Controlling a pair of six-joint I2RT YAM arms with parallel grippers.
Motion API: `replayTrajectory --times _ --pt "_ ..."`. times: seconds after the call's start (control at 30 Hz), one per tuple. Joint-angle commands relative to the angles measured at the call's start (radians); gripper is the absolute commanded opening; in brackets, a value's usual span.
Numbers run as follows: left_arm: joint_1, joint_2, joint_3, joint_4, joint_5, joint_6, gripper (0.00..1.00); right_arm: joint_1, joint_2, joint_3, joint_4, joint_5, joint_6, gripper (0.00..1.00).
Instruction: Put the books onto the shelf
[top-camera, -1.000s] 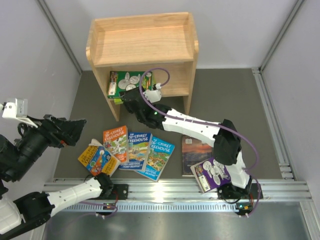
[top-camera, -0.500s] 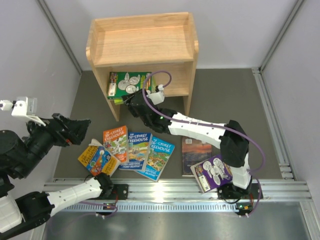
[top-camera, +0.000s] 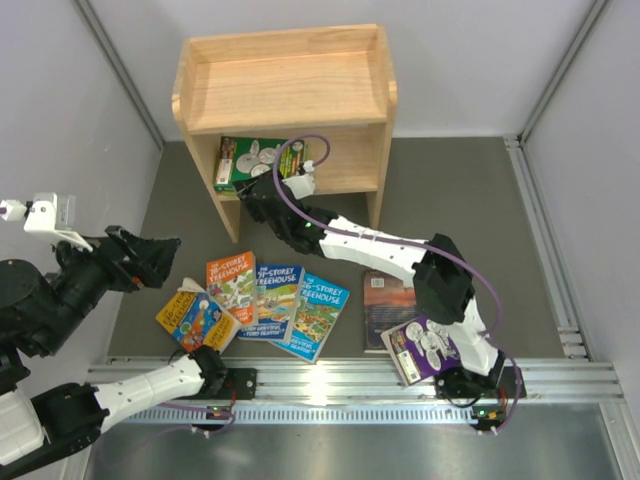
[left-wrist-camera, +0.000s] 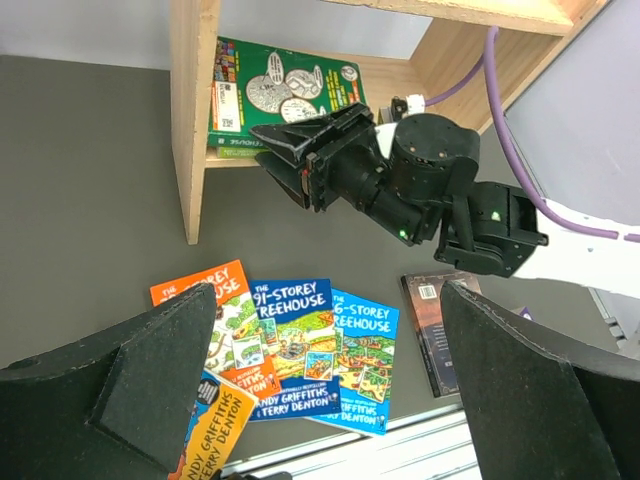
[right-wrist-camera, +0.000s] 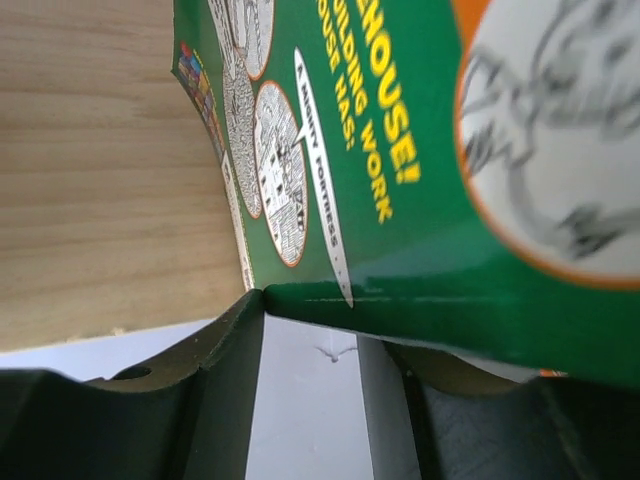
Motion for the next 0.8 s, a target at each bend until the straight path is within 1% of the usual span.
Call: replayTrajectory --times 0.0,0.07,0.17,0.23,0.27,0.33,0.4,0.43,0.5,0.53,0.6,0.63,0.7,0.77 --pt "-0.008 0.02 0.02 -0.004 -0.021 0.026 0.99 -0.034 0.058 0.095 0.039 -0.008 0.009 0.4" --pt "-0.006 0.025 0.018 -0.004 -0.012 0.026 0.99 -0.034 0.071 0.106 0.047 -0.019 0.009 0.4" --pt "-0.006 0.025 0.01 0.001 -0.009 0.026 0.99 -0.032 0.069 0.1 0.105 -0.05 -0.006 0.4" --pt "-0.008 0.02 -0.002 0.005 -0.005 0.023 0.99 -0.035 0.058 0.049 0.183 -0.102 -0.05 0.4" --pt "-0.008 0.02 -0.006 0.01 -0.004 0.022 0.99 -0.035 0.04 0.028 0.261 -0.123 -0.064 0.41" --pt "-0.006 0.014 -0.019 0.011 0.002 0.014 0.99 -0.035 0.013 -0.047 0.354 -0.189 -0.104 0.43" --pt "-0.006 0.013 -0.029 0.014 0.011 0.006 0.99 -0.034 -0.036 -0.122 0.41 -0.237 -0.135 0.45" --pt "-0.006 0.011 -0.034 0.016 0.011 0.003 0.99 -0.031 -0.054 -0.142 0.425 -0.278 -0.17 0.47" --pt "-0.006 0.008 -0.048 0.025 0.014 0.002 0.99 -0.02 -0.12 -0.188 0.426 -0.306 -0.244 0.5" --pt "-0.006 0.007 -0.049 0.027 0.014 0.002 0.99 -0.014 -0.164 -0.199 0.397 -0.329 -0.267 0.54" --pt "-0.006 0.007 -0.057 0.033 0.014 0.002 0.99 0.006 -0.21 -0.225 0.358 -0.343 -0.33 0.58" --pt "-0.006 0.005 -0.06 0.034 0.014 0.002 0.99 0.015 -0.249 -0.234 0.316 -0.354 -0.351 0.62" --pt "-0.006 0.004 -0.071 0.041 0.014 0.002 0.99 0.053 -0.287 -0.264 0.268 -0.351 -0.402 0.66" --pt "-0.006 -0.006 -0.082 0.047 0.018 -0.001 0.99 0.08 -0.324 -0.311 0.202 -0.343 -0.416 0.69"
